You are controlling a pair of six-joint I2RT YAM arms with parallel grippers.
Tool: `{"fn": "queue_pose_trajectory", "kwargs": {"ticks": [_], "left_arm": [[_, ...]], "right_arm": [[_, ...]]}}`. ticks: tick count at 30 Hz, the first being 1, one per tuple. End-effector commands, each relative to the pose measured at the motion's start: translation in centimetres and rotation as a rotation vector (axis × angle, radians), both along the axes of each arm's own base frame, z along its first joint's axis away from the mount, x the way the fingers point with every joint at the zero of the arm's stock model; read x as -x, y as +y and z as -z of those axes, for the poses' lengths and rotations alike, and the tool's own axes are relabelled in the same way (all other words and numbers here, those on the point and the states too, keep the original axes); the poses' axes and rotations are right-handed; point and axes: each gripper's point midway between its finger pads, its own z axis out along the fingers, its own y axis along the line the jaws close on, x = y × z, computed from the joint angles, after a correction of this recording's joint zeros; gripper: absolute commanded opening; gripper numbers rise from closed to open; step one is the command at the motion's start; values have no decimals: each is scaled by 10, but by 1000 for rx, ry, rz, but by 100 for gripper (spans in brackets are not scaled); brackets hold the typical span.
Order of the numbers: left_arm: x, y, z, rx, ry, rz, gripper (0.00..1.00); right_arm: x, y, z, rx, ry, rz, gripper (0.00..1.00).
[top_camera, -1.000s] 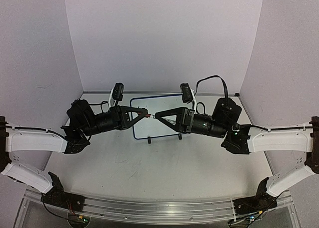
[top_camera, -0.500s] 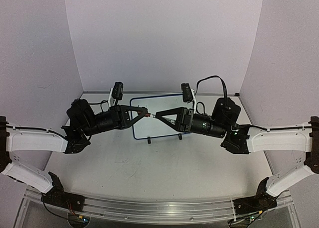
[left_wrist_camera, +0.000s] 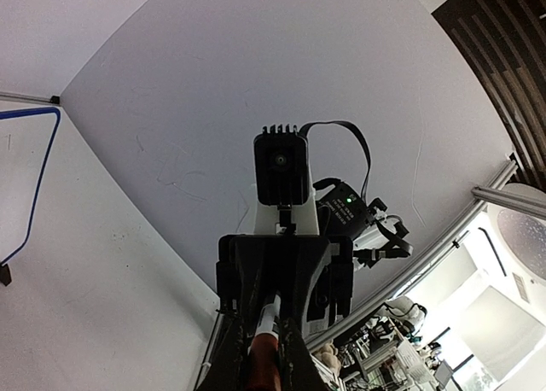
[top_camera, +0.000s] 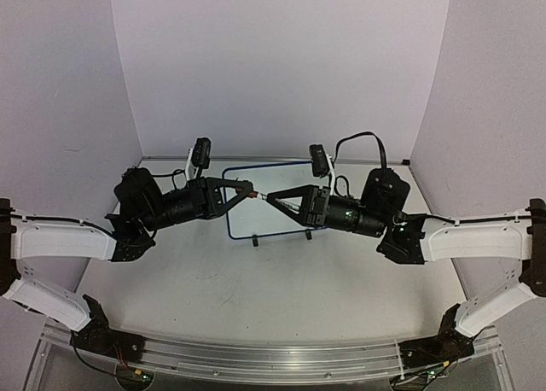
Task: Write a sentence on the whiteboard
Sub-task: Pick up the whiteboard marker, then open the pen cap.
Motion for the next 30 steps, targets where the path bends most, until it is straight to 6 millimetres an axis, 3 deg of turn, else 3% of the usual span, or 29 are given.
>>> {"fn": "queue_pose_trajectory", "kwargs": {"ticks": [1, 5, 17, 24, 30], "left_arm": [[1, -12, 6, -42, 6, 20, 0], [1, -13, 5, -40, 4, 21, 0], [-2, 0, -16, 4, -23, -30, 0], [-26, 45, -26, 101, 33, -130, 0], [-33, 64, -33, 128, 43, -173, 0]], "right_arm": [[17, 6, -25, -80, -50, -63, 13], [16, 6, -22, -75, -39, -60, 0], [16, -8, -12, -72, -18, -13, 0], [12, -30, -12, -88, -18, 50, 0], [9, -41, -6, -84, -8, 78, 0]]}}
